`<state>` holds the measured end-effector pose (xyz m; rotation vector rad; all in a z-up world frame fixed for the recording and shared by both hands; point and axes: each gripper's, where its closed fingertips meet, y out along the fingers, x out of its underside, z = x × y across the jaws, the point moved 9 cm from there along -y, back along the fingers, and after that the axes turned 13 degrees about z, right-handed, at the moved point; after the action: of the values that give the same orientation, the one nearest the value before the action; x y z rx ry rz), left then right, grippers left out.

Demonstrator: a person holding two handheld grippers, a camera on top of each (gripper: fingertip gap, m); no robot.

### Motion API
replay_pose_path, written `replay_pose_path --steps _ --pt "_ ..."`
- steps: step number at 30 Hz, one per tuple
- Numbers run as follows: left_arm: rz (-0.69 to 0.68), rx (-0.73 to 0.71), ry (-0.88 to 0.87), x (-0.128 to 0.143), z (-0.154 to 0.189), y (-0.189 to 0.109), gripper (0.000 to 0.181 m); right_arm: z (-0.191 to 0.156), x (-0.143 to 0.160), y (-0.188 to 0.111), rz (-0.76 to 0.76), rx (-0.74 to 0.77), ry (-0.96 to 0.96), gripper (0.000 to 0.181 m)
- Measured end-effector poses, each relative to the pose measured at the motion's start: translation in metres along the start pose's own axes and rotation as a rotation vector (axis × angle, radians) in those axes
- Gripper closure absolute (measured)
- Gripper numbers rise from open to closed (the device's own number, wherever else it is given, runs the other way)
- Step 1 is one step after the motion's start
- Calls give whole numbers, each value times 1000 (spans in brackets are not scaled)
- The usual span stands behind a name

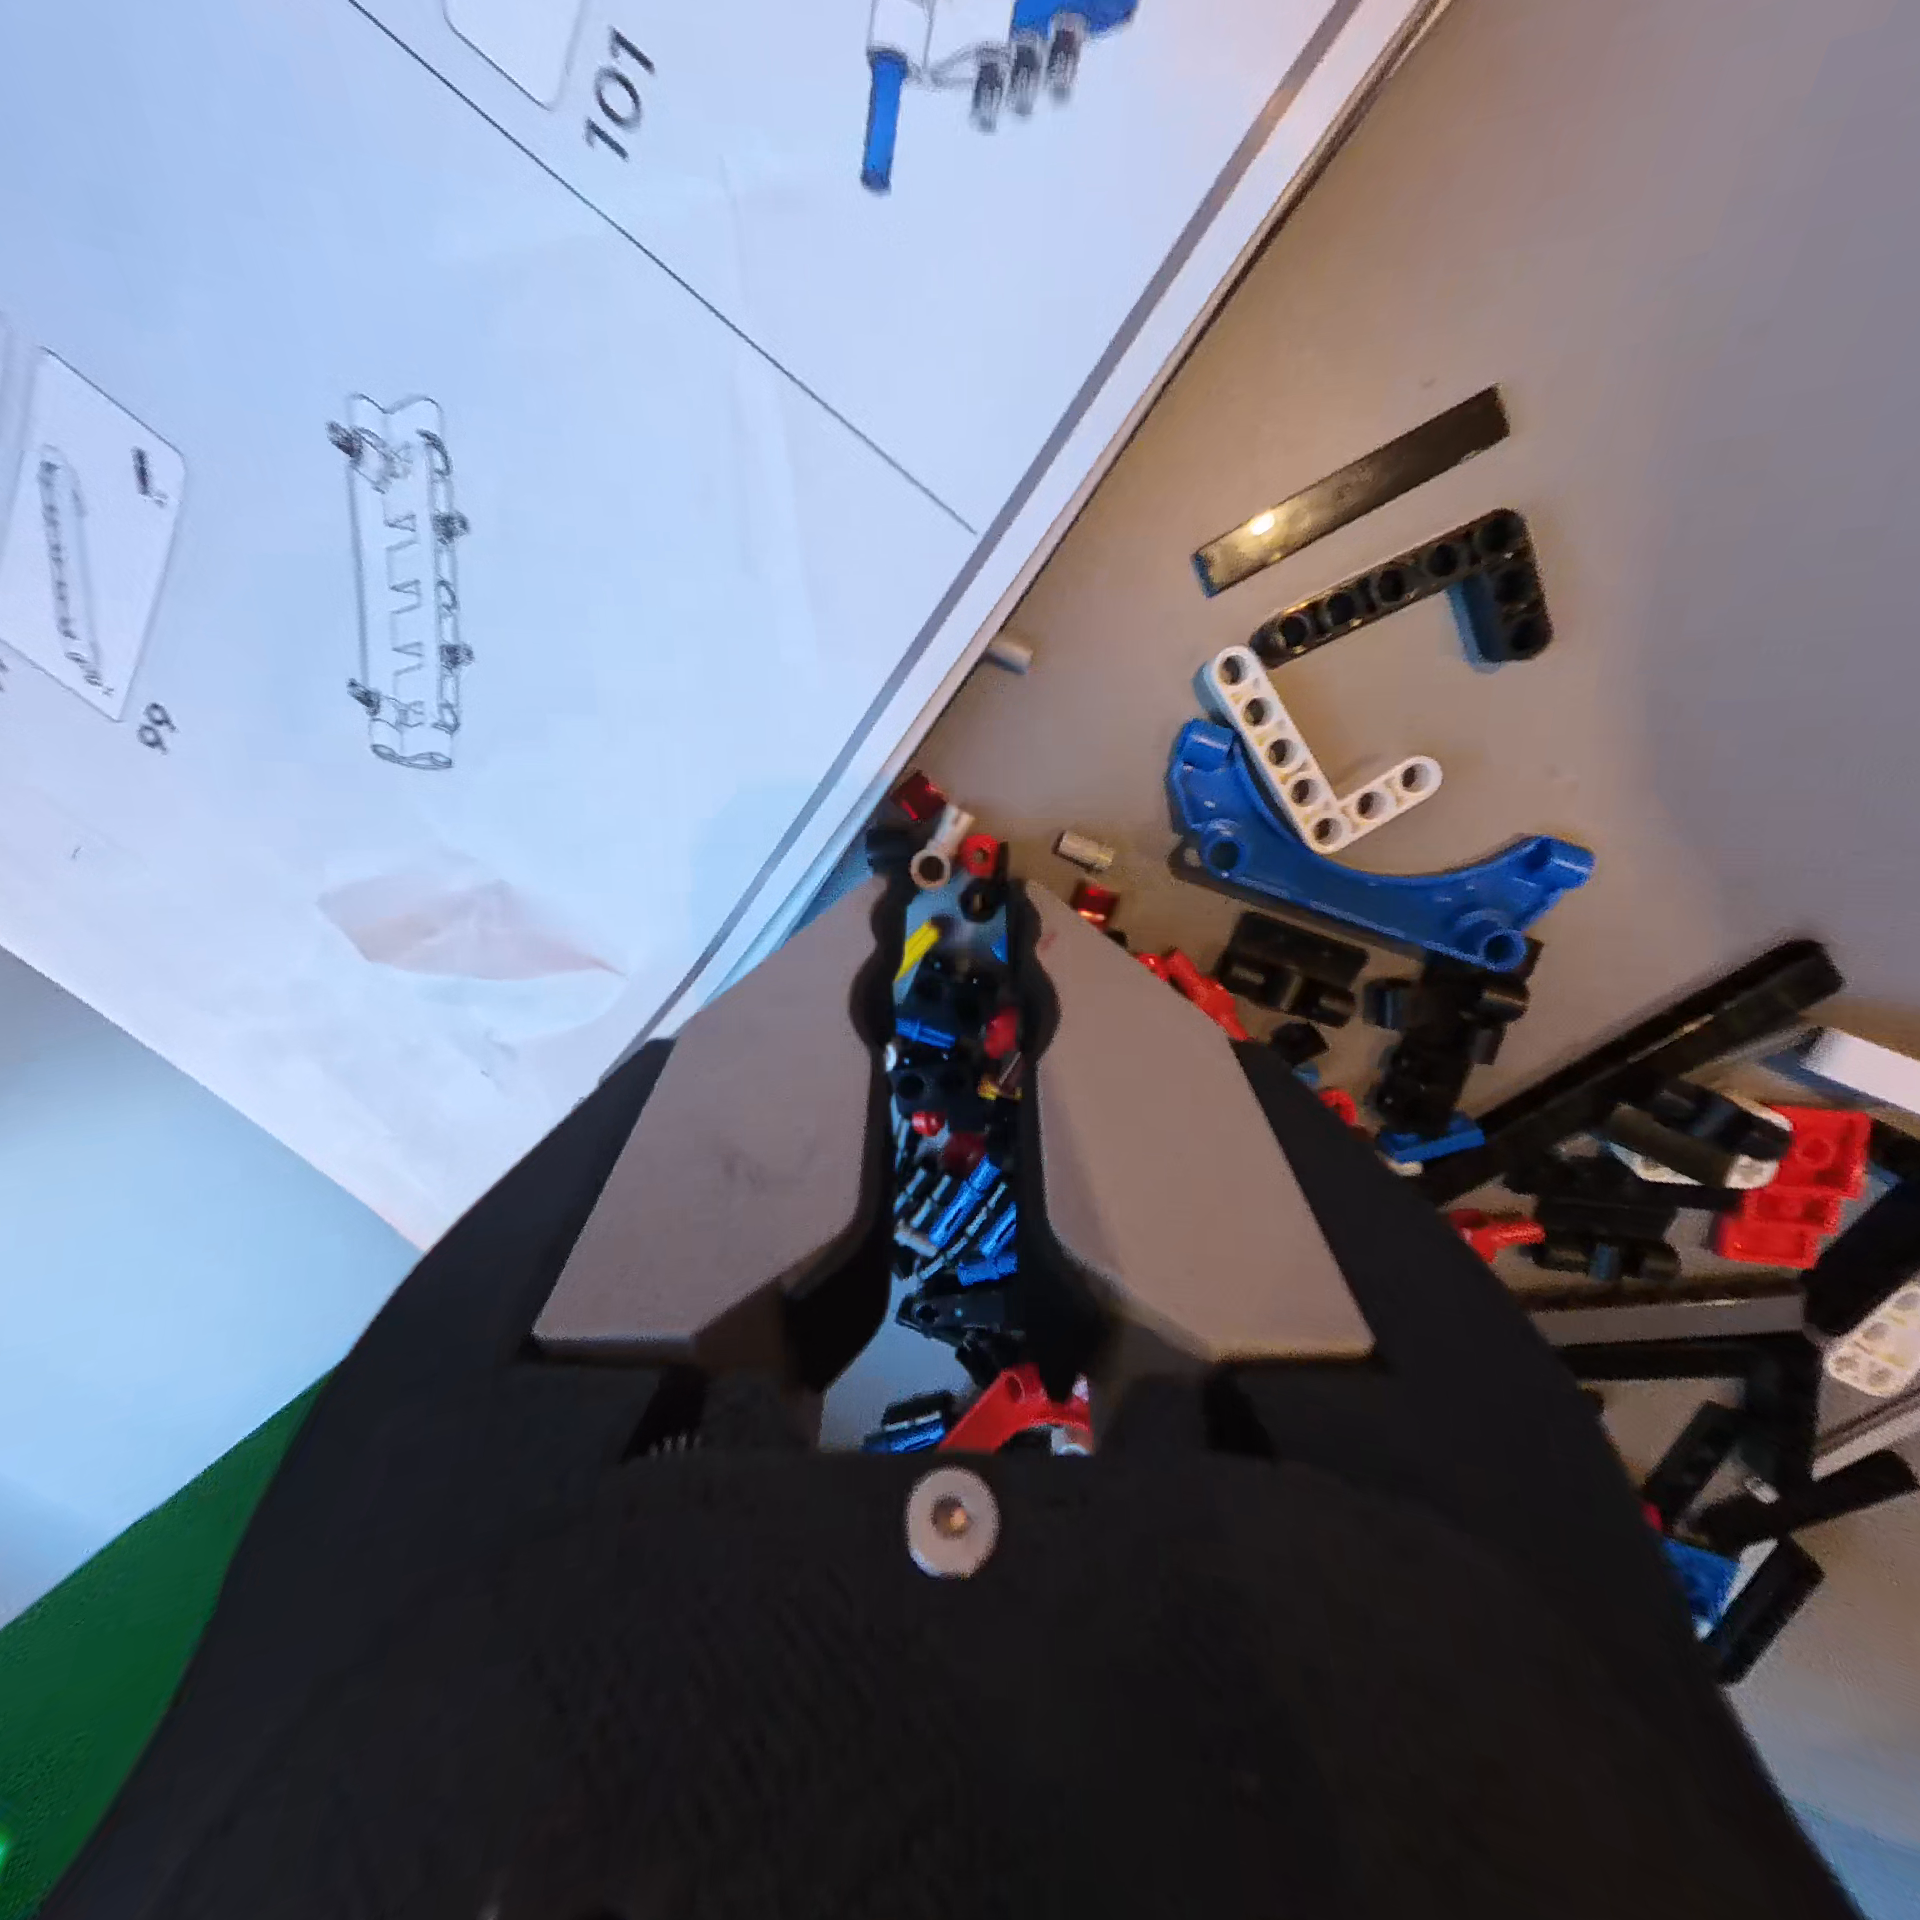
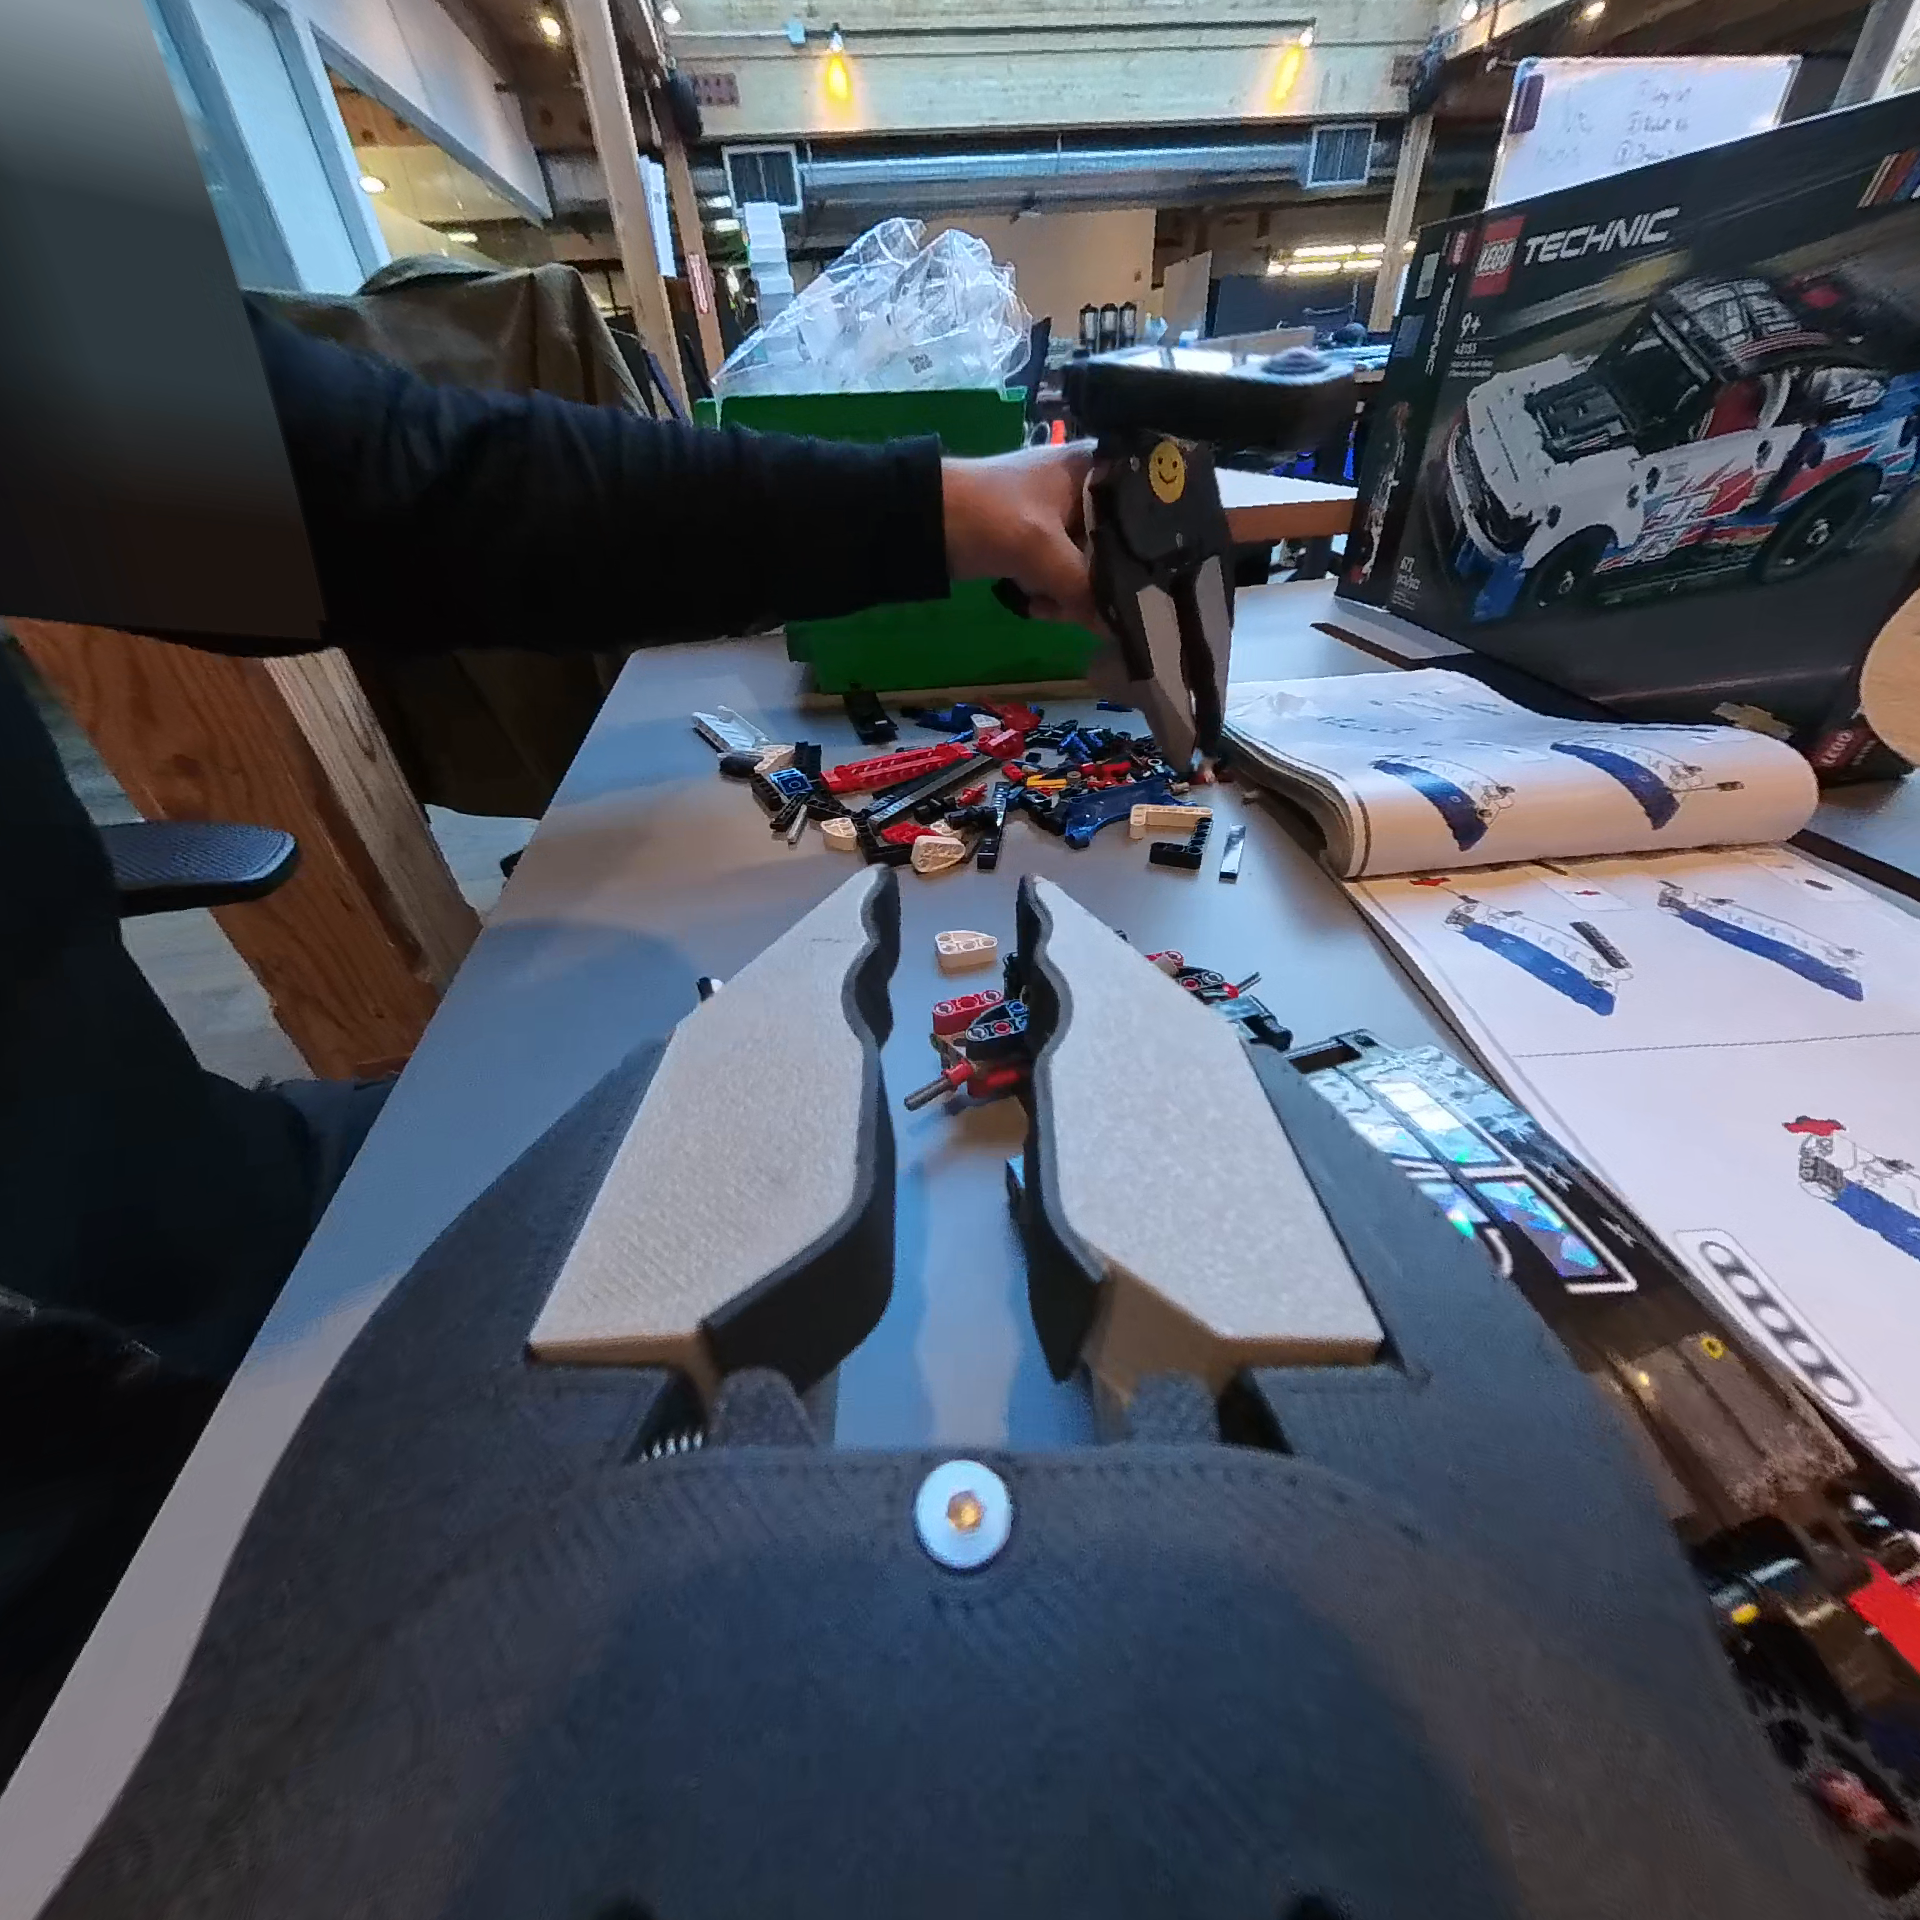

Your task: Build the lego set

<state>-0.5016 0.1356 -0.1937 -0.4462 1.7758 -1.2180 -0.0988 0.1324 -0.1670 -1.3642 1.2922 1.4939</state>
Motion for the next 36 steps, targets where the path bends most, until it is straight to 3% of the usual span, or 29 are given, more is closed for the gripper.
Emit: replay_pose_path --steps 7,20,29,36 --pt "-17 41 -24 -3 -4 1 164 1 0 -1 3 -6 19 162" --pt "32 -13 -69 -11 -3 -13 162 -2 1 1 -9 -26 21 162" --pt "55 -5 -352 -8 -12 -10 163 -3 1 1 -9 -31 28 162" --pt "45 -6 -389 -9 -10 -2 163 -3 0 1 -3 -30 28 163"
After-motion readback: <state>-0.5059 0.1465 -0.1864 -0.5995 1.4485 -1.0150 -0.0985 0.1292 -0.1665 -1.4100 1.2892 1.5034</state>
